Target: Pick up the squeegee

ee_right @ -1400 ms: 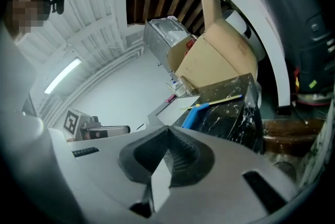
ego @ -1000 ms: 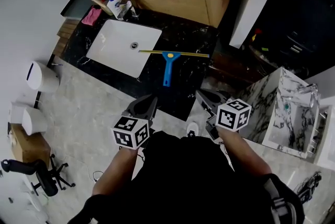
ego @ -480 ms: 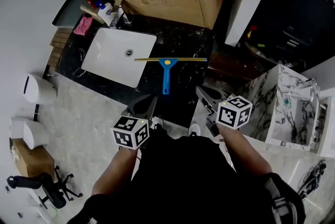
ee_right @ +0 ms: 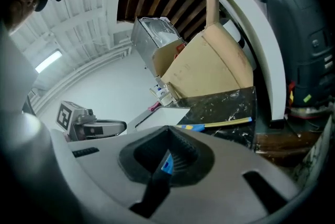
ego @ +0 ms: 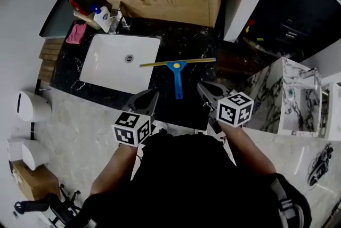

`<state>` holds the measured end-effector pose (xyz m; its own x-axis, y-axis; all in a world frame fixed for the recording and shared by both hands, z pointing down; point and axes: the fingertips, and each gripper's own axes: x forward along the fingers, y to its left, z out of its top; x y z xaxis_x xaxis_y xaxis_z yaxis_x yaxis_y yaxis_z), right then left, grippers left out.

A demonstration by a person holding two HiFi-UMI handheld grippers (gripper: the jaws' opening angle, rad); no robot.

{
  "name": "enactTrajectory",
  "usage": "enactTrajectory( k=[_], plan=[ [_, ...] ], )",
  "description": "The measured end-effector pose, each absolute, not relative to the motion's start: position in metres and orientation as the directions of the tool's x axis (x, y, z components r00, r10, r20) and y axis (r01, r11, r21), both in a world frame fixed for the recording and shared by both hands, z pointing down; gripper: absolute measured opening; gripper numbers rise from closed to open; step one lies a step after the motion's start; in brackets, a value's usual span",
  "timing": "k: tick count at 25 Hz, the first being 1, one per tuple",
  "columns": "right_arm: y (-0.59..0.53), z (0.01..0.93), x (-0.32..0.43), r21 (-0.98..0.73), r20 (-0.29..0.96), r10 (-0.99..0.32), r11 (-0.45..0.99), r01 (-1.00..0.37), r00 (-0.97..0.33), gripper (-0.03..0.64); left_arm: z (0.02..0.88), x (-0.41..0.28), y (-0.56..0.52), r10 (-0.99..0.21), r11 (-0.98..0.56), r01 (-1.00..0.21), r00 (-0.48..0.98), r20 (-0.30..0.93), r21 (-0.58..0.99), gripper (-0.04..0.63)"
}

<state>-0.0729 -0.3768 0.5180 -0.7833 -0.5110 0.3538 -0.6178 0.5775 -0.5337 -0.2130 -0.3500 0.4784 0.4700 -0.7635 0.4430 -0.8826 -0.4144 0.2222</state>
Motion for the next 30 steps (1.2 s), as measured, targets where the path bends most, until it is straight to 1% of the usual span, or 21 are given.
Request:
enactTrajectory(
  k=[8,12,16,20,21,24,30],
  plan=[
    [-0.388,0.531,-0.112,-0.465,0.426,-0.536,0.561,-0.685,-0.729,0.009,0.484,-0.240,-0.364,-0.731,-0.474,-0.843,0.538,0.419,0.255,0.031],
    [-0.400,0.546,-0.123,-0.438,0.473,-0.556,0.525,-0.730,-0.684,0.011,0.487,-0.256,-0.369,-0.725,-0.485,-0.834,0.552,0.413,0.264,0.031],
    [-0.411,0.561,-0.131,-0.419,0.525,-0.562,0.484,-0.768,-0.640,0.067,0.493,-0.268,-0.372,-0.717,-0.486,-0.826,0.563,0.410,0.285,0.031],
    [-0.418,0.572,-0.134,-0.382,0.571,-0.574,0.447,-0.809,-0.587,0.143,0.495,-0.271,-0.374,-0.709,-0.494,-0.814,0.581,0.399,0.307,0.031],
    [-0.420,0.577,-0.135,-0.374,0.585,-0.572,0.438,-0.817,-0.575,0.153,0.496,-0.272,-0.375,-0.708,-0.497,-0.811,0.585,0.395,0.309,0.031],
    [-0.424,0.588,-0.138,-0.356,0.623,-0.561,0.418,-0.836,-0.546,0.173,0.498,-0.279,-0.375,-0.708,-0.497,-0.809,0.587,0.394,0.312,0.031],
    [-0.434,0.607,-0.142,-0.329,0.676,-0.543,0.384,-0.863,-0.499,0.173,0.503,-0.303,-0.377,-0.728,-0.469,-0.833,0.552,0.405,0.293,0.031]
  ],
)
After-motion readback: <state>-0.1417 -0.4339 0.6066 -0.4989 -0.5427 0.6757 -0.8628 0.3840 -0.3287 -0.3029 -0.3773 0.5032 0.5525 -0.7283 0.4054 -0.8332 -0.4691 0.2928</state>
